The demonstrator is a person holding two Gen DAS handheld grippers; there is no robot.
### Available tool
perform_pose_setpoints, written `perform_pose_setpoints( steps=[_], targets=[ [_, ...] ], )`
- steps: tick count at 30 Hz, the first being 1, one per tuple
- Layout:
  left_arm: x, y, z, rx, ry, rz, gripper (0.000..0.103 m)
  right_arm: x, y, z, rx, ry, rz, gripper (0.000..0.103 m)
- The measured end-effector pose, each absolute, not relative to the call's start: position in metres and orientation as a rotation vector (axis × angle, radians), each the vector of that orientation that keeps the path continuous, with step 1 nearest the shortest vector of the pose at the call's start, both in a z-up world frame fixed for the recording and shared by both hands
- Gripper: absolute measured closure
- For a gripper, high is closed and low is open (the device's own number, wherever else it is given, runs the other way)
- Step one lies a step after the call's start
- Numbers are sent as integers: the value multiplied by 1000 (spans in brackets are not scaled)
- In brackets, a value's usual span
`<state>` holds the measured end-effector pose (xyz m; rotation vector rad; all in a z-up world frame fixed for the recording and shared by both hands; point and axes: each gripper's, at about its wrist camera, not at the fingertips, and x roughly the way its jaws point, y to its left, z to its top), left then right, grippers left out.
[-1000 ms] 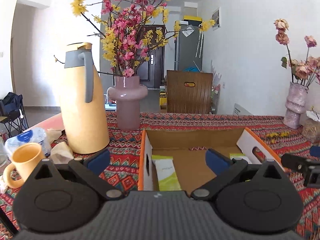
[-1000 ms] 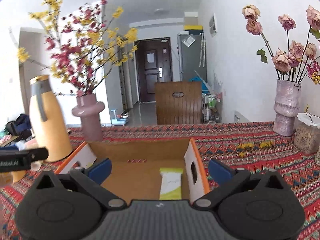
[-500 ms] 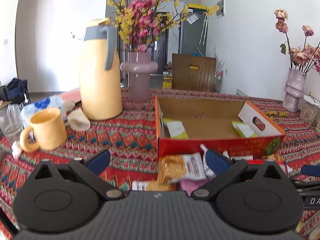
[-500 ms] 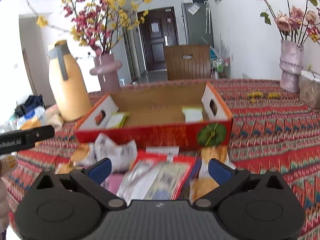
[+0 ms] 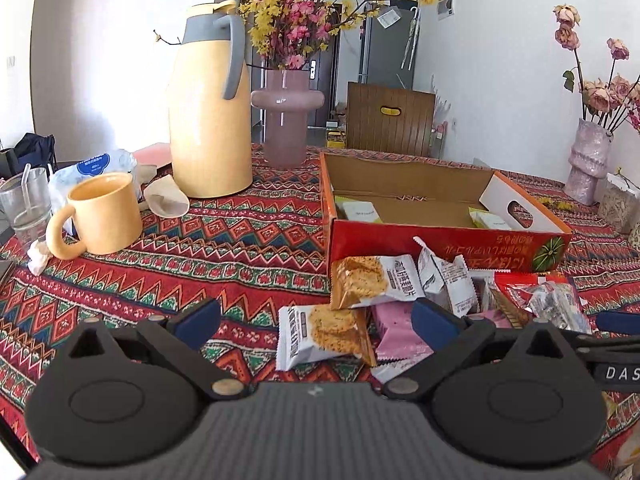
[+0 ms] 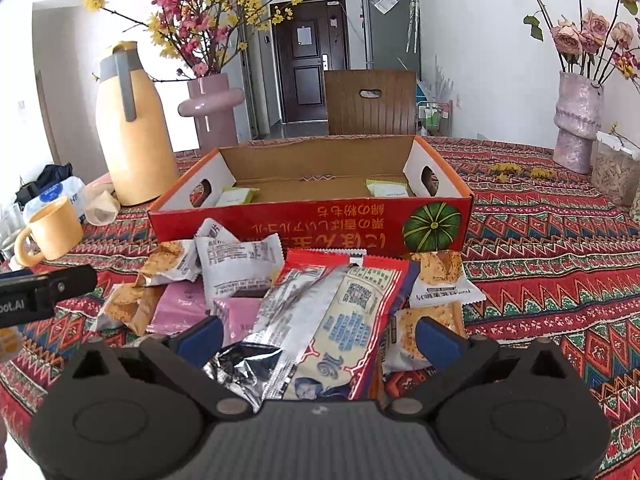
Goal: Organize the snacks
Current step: 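Grasp a white snack packet with the left gripper while the right grasps a red-silver packet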
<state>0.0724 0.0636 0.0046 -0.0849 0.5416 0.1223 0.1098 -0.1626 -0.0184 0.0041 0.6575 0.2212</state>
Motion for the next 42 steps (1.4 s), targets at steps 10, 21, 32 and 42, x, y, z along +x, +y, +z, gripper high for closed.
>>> perform_pose_setpoints(
  steps=[10, 21, 32, 42],
  targets=[
    [72, 64, 2, -94, 556, 124, 0, 106, -165, -19, -2, 672, 241, 43],
    [88, 48, 2, -49, 625, 83, 0, 90, -194, -2, 82, 564, 243, 45],
    [129, 21, -12, -83, 887, 29, 0, 91, -252, -5, 184, 534, 129, 45],
    [136, 5, -18, -32, 952, 58, 25, 95, -280, -18, 243, 546, 107, 45]
  ],
)
